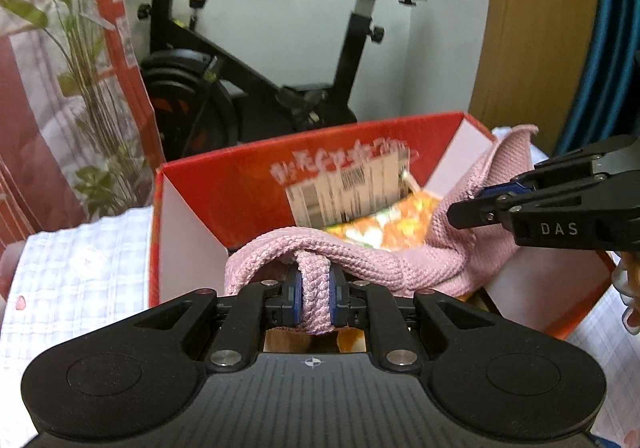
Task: Organize soft objects
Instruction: 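Lower the pink towel into the box and open both grippers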
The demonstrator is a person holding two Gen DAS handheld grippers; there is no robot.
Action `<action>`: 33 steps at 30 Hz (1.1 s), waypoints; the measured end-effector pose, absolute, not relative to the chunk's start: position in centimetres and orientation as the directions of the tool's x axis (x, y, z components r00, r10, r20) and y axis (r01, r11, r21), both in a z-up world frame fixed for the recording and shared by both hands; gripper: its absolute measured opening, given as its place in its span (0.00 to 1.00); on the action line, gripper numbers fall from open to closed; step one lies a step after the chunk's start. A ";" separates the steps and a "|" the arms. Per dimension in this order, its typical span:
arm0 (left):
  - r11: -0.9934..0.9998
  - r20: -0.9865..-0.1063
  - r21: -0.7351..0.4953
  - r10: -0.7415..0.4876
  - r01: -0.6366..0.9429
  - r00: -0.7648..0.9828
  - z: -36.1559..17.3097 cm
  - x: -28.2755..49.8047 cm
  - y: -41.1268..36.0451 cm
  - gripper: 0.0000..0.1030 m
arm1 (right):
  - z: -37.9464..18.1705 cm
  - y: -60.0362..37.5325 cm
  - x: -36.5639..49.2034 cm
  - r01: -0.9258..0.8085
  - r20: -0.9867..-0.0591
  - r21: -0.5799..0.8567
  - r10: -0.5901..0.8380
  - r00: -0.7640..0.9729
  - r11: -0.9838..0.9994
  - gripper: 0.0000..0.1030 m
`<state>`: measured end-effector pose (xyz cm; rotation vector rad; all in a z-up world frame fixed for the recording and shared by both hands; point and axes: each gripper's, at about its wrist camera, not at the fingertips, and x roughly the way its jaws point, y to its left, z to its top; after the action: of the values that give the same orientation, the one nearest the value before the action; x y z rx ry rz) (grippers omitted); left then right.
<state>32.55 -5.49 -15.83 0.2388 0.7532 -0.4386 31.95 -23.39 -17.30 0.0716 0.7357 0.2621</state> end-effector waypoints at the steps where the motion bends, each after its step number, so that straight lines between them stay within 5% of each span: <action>1: 0.882 -0.713 0.048 -0.298 0.468 0.635 -16.0 32.6 -5.4 0.14 | -17.5 -23.3 32.0 -0.210 -0.663 0.161 0.263 0.701 0.964 0.08; 6: 0.881 -0.719 0.015 -0.319 0.472 0.618 -15.8 32.6 -5.1 0.22 | -18.4 -22.7 31.8 -0.199 -0.690 0.176 0.265 0.673 0.964 0.08; 10: 0.879 -0.699 0.006 -0.337 0.476 0.631 -14.8 32.1 -5.0 0.52 | -18.0 -22.9 31.0 -0.196 -0.695 0.163 0.254 0.673 0.967 0.14; 19: 0.894 -0.646 0.008 -0.337 0.448 0.685 -12.1 29.2 -4.7 0.75 | -15.8 -23.4 28.1 -0.190 -0.694 0.132 0.228 0.683 0.973 0.25; 28: 0.904 -0.605 0.016 -0.332 0.428 0.724 -10.1 25.3 -4.0 0.94 | -14.0 -22.7 23.9 -0.184 -0.679 0.089 0.195 0.708 0.979 0.66; 33: 0.905 -0.593 0.013 -0.335 0.425 0.732 -9.6 23.0 -3.8 0.96 | -13.5 -22.2 21.3 -0.191 -0.668 0.082 0.196 0.718 0.978 0.90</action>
<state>23.04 -3.79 -9.58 0.1517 0.6215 -0.4195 21.28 -22.20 -13.54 0.0071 0.7401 0.2138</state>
